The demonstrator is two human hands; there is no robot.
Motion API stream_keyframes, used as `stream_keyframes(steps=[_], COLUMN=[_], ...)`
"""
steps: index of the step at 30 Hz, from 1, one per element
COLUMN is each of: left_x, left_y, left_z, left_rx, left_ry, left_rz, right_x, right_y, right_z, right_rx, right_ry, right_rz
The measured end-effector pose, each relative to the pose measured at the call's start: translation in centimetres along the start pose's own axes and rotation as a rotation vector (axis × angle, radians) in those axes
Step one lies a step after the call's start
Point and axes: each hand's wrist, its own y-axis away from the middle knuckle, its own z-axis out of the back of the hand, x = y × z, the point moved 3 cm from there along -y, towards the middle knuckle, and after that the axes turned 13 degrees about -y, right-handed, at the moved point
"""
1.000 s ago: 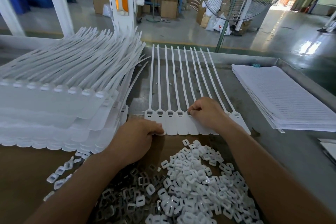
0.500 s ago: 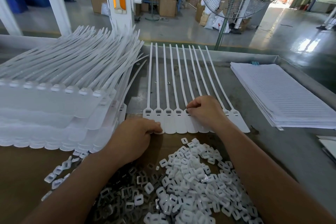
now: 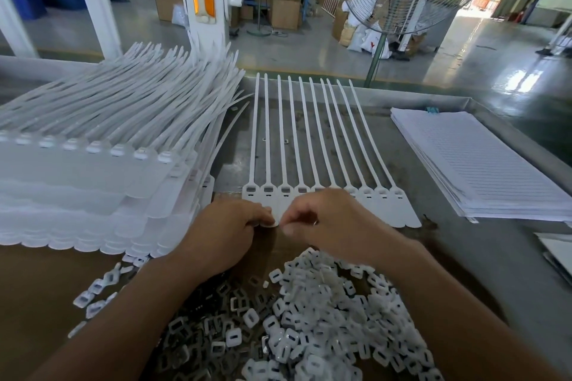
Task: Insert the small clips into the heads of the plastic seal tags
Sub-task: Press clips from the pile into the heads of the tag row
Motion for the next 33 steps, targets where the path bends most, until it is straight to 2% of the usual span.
stream_keyframes(steps=[4, 7, 15, 23, 27, 30, 33], left_x=[-0.2, -0.1, -0.2, -0.4, -0.5, -0.6, -0.6], left_y=[0.1, -0.1, 0.1, 0.3, 0.3, 0.3, 0.3], left_z=[0.1, -0.1, -0.1, 0.2, 0.3, 0.4, 0.4], left_rx=[-0.053, -0.071, -0.095, -0.080, -0.064, -0.061, -0.066], left_ry=[0.019, 0.015, 0.028, 0.018, -0.002, -0.002, 0.005], left_rz=[-0.001, 0.016, 0.011, 0.024, 0.005, -0.007, -0.012], right_x=[2.2, 2.4, 1.6, 2.4, 2.7, 2.7, 2.6], right_y=[1.3, 1.5, 1.3, 1.3, 1.6, 1.9, 1.9], right_z=[-3.1, -4.6, -5.7, -6.1, -6.6, -6.7, -6.3], right_rx=[0.118, 0.107, 0.015, 0.082, 0.107, 0.109, 0.107], right_ry=[0.099, 0.198, 0.270, 0.332, 0.376, 0.362, 0.246], right_rz=[0.059, 0.054, 0.004, 0.026, 0.130, 0.183, 0.187])
